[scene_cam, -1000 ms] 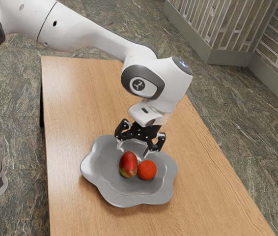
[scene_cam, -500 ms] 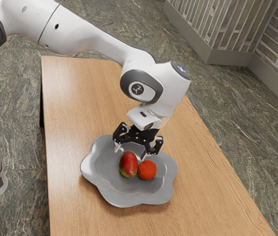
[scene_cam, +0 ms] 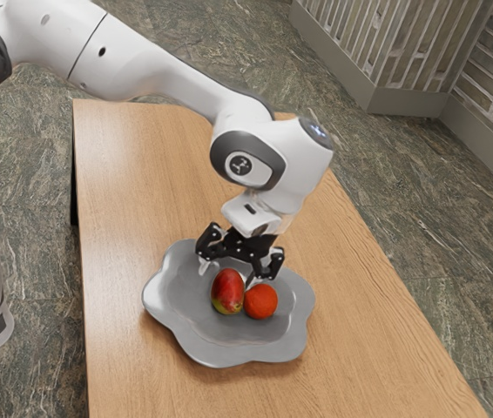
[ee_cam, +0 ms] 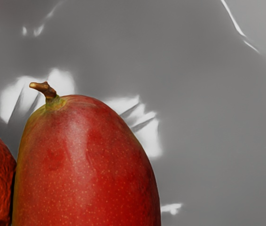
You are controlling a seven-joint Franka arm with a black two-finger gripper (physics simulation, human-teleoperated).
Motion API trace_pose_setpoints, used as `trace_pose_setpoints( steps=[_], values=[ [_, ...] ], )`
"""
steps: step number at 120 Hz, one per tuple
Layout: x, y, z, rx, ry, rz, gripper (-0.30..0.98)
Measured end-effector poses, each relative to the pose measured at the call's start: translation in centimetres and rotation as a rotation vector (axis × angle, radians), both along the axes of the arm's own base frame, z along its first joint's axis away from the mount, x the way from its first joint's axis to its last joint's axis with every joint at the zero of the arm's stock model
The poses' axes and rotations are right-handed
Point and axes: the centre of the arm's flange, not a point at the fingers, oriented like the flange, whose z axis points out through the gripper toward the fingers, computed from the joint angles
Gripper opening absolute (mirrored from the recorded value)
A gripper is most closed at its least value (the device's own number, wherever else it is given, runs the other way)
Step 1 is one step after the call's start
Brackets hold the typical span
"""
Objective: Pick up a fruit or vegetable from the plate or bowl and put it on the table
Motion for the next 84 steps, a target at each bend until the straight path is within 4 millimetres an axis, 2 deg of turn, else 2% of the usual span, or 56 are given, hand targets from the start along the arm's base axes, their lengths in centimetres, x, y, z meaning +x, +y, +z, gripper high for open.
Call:
trace_pose_setpoints(
  steps=[33,40,46,71,84],
  values=[
    [0.1,0.3,-1.5,-0.010,0.013,0.015,0.70],
    [0.2,0.5,-1.7,-0.013,0.015,0.021,0.61],
    [0.3,0.6,-1.7,-0.015,0.014,0.027,0.59],
    [0.5,0.7,-1.9,-0.019,0.001,0.040,0.25],
    [0.4,0.2,-2.0,-0.021,-0.006,0.033,0.30]
  ],
)
